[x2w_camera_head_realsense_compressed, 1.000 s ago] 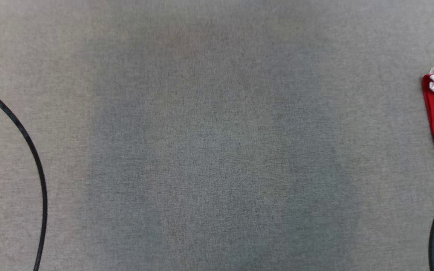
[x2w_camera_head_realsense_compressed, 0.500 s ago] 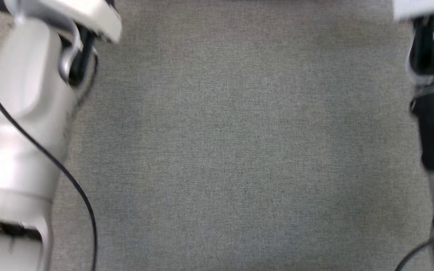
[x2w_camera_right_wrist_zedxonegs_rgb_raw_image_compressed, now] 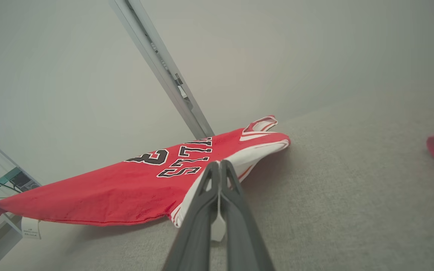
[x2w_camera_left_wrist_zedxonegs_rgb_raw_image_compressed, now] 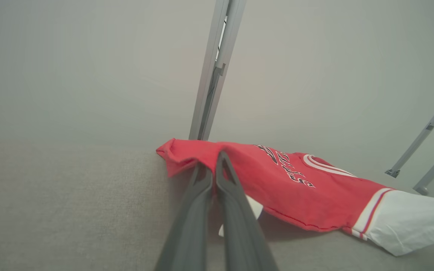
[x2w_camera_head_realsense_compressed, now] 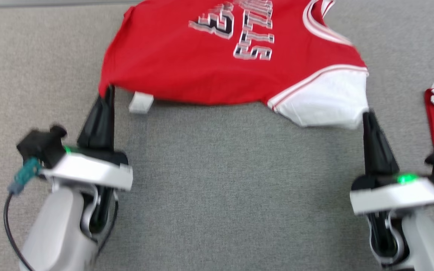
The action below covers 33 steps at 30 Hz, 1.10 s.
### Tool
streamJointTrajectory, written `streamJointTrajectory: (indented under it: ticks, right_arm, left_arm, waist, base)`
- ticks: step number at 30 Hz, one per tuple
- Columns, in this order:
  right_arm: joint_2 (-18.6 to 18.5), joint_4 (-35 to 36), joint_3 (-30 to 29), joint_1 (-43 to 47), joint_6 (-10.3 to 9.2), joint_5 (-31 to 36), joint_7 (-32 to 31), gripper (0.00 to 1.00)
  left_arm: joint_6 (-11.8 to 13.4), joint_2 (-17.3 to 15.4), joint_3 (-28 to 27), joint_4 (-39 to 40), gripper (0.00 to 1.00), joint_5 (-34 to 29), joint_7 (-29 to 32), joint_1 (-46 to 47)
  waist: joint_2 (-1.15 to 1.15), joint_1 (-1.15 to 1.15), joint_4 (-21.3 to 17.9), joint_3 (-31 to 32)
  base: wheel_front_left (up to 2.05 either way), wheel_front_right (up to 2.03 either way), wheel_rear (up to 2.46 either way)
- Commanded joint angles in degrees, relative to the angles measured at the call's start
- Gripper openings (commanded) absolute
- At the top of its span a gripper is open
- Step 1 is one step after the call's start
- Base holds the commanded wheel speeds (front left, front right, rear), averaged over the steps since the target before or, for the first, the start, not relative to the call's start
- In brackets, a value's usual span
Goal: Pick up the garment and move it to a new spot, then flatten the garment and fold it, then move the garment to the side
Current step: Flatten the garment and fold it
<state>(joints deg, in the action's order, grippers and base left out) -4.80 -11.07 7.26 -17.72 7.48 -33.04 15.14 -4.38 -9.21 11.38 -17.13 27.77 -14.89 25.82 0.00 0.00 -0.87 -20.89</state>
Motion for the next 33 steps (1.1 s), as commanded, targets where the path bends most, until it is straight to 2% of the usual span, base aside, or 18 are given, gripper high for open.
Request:
streamJointTrajectory:
  ticks: [1, 6, 11, 14, 22, 27, 33]
  right_arm:
    - [-0.1, 1.5, -0.4, 3.2, 0.03, -0.1, 0.1, 0.00]
    - [-0.4, 5.3, -0.4, 13.2, 0.03, 0.2, -0.4, 0.00]
    - [0.2, 9.8, -1.9, 21.5, 0.03, 0.6, -3.1, 0.00]
    - [0.7, 12.0, -2.6, 24.0, 0.03, 1.2, -4.2, 0.00]
    - [1.5, 21.2, -4.2, 32.9, 0.03, 5.8, -11.1, 0.00]
    - [1.8, 26.7, -6.0, 37.8, 0.03, 5.0, -14.8, 0.00]
    - [1.8, 29.9, -7.5, 40.7, 0.03, 3.8, -16.7, 0.00]
  left_arm:
    - [0.5, -0.3, -0.2, 1.7, 0.00, 0.9, 0.3, -3.0]
    - [1.0, -2.8, 0.8, 6.3, 0.00, 1.7, 5.3, -13.3]
    - [2.8, -4.4, -0.1, 12.2, 0.00, 3.0, 8.4, -21.1]
    - [3.6, -4.9, -0.3, 14.2, 0.00, 3.6, 9.8, -24.0]
    - [7.6, -8.3, -1.5, 22.4, 0.00, 3.9, 16.6, -32.0]
    - [10.0, -9.8, -2.0, 26.9, 0.00, 5.4, 22.1, -36.6]
    - [11.6, -11.7, -2.8, 30.7, 0.00, 6.3, 26.2, -40.2]
  waist:
    - [0.00, 0.00, -0.8, 2.7]
    - [0.00, 0.00, -1.6, 6.6]
    - [0.00, 0.00, -1.6, 9.7]
    - [0.00, 0.00, -1.7, 10.9]
    - [0.00, 0.00, -2.4, 13.4]
    - [0.00, 0.00, -3.2, 14.5]
    - [0.00, 0.00, -3.5, 14.9]
  base:
    - [0.00, 0.00, 0.00]
    - [0.00, 0.00, 0.00]
    - [0.00, 0.00, 0.00]
    - [0.00, 0.00, 0.00]
    - [0.00, 0.00, 0.00]
    - [0.00, 0.00, 0.00]
    - [0.00, 0.00, 0.00]
